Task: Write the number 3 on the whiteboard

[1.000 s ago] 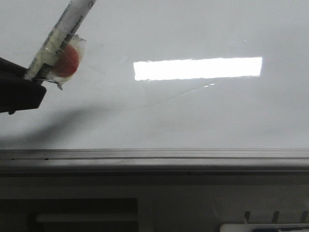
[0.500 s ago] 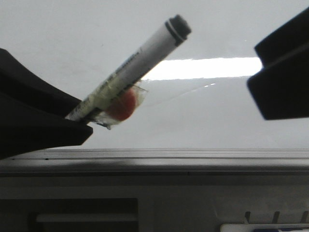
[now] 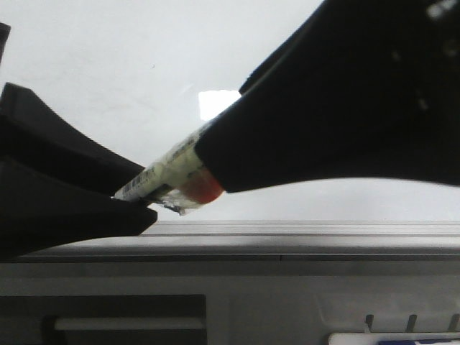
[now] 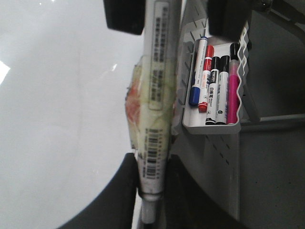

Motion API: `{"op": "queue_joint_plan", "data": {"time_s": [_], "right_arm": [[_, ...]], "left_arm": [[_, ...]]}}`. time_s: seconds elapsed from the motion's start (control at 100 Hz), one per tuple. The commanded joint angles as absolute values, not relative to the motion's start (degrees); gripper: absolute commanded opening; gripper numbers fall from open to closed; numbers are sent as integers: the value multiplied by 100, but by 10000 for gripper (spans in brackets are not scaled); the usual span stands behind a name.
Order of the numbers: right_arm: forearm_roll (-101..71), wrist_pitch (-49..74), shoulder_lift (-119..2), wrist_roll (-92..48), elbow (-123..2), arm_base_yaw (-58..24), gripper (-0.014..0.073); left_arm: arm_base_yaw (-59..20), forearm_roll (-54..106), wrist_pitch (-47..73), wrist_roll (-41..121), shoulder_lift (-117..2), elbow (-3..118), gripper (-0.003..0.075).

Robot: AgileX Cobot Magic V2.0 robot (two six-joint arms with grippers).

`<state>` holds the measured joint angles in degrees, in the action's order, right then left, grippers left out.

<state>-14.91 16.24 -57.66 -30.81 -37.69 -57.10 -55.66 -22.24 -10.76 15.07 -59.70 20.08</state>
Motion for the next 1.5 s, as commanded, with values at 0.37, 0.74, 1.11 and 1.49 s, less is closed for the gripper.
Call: {"op": "queue_joint_plan", "data": {"time_s": [0.37,0.74,1.11,1.49], "right_arm": [[-1579,1252,-5830,-3085,-3995,-5721,-62],[-1579,916,-5830,-3085,-4020,-5721,-62],[-1465,1857,-5841,-2997,-5109,-4876,-61],[-1377,2557,-6376,-2961,-5940,-4393,-61]], "left_arm": [[-5613,-2198,-1509,1482,-5930,2191,7],[-5613,-911,-1370,1482,-5504,2191,502],[-5504,219,-1017,1482,-4162,2191,416],[-4443,670,-1103,1482,-3975,2180,222]]}}
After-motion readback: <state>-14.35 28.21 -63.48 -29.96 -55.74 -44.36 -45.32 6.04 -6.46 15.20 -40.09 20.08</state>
